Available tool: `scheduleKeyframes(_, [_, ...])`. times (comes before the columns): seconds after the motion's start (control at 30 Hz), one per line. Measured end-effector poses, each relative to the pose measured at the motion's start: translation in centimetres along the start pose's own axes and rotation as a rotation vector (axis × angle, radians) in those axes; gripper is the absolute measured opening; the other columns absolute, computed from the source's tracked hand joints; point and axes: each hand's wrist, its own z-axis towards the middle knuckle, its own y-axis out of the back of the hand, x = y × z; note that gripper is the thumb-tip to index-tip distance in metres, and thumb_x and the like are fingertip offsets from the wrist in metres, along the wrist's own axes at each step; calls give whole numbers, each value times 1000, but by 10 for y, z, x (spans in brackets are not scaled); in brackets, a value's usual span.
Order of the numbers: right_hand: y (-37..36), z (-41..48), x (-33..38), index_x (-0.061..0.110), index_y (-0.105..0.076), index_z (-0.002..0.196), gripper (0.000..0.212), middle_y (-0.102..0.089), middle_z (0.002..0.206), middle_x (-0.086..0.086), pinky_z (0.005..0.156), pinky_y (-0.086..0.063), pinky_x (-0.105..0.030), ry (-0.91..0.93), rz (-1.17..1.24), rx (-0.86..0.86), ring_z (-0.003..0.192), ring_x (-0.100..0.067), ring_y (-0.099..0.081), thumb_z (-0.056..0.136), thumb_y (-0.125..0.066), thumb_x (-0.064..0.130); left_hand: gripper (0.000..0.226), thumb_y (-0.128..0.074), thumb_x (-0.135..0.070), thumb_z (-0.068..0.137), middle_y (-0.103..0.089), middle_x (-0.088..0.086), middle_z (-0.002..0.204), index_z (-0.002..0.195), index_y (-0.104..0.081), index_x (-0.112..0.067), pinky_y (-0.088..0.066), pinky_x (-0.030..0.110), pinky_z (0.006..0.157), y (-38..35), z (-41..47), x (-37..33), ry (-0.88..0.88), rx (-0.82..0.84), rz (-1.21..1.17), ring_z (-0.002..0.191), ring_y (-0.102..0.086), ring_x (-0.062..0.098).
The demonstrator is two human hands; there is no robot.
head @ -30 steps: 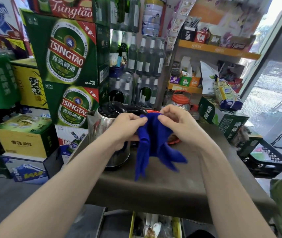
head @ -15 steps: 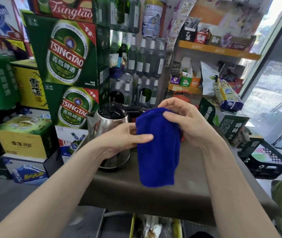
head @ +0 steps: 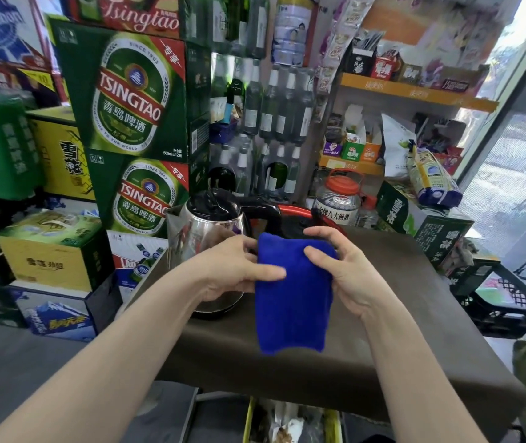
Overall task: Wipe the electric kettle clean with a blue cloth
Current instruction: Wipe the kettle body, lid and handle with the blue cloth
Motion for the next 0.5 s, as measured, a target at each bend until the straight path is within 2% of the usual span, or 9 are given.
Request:
scheduleKeyframes(0.07, [2, 2, 4, 22, -69, 109, 17, -69, 113, -10, 78, -59, -33, 68, -123, -35, 97, -21, -68, 96, -62, 14, 94, -83, -6, 69, -59, 8, 124, 145, -29, -23, -56, 38, 87, 1, -2, 1, -45, -35, 229, 103, -67, 23])
scheduleKeyframes(0.1, [3, 2, 5, 25, -70, 111, 17, -69, 115, -5, 81, -58, -33, 90, -204, 24, 101, -19, -68, 95, -65, 21, 93, -84, -9, 69, -58, 5, 124, 144, -32, -27, -55, 40, 90, 0, -1, 1, -105, -82, 366, 101, -66, 20])
scheduleKeyframes(0.13, [5, 1, 7, 31, -68, 116, 25, -67, 118, -1, 84, -58, -31, 84, -339, 119, 104, -17, -67, 90, -71, 29, 81, -83, -14, 70, -59, 1, 120, 138, -44, -29, -55, 39, 90, -1, 0, 3, -188, -148, 514, 97, -65, 16])
scheduleKeyframes(0.2, [7, 2, 5, 41, -64, 119, 49, -57, 126, 4, 89, -53, -27, 35, -782, 262, 112, -15, -61, 74, -84, 46, 36, -77, -26, 77, -63, -12, 100, 111, -67, -32, -52, 33, 87, -2, 1, 5, -355, -302, 775, 91, -61, 9])
scheduleKeyframes(0.27, [7, 5, -2, 39, -70, 111, 42, -47, 132, 3, 94, -46, -27, 67, -1056, 201, 123, -16, -47, 72, -83, 48, 11, -68, -35, 85, -60, -18, 85, 95, -71, -34, -46, 31, 83, -4, -2, 7, -451, -418, 937, 93, -53, 10])
scheduleKeyframes(0.33, [8, 7, -7, 32, -75, 99, 25, -46, 139, 5, 100, -45, -39, 87, -993, 130, 130, -17, -41, 79, -79, 46, 15, -62, -42, 88, -60, -16, 84, 96, -70, -33, -38, 29, 80, -4, -2, 10, -511, -517, 1019, 97, -44, 10])
scheduleKeyframes(0.37, [9, 7, -7, 26, -76, 95, 21, -54, 136, 6, 97, -49, -42, 45, -858, 118, 124, -15, -50, 81, -78, 42, 18, -62, -44, 87, -60, -15, 85, 98, -69, -31, -36, 28, 78, -3, -2, 11, -552, -566, 1031, 97, -41, 10])
scheduleKeyframes(0.43, [8, 8, -4, 13, -71, 89, 16, -73, 99, 5, 77, -54, -37, -36, -552, 28, 89, -16, -68, 84, -77, 28, 31, -68, -44, 83, -65, -11, 98, 108, -68, -25, -40, 27, 83, 6, -2, 11, -671, -681, 1108, 102, -42, 13])
scheduleKeyframes(0.5, [4, 13, 0, 8, -61, 81, 16, -66, 71, 1, 63, -45, -28, 88, -513, -235, 67, -18, -60, 85, -72, 20, 59, -75, -42, 76, -62, 0, 122, 127, -60, -17, -43, 33, 99, 19, 2, 8, -707, -778, 1268, 118, -46, 21])
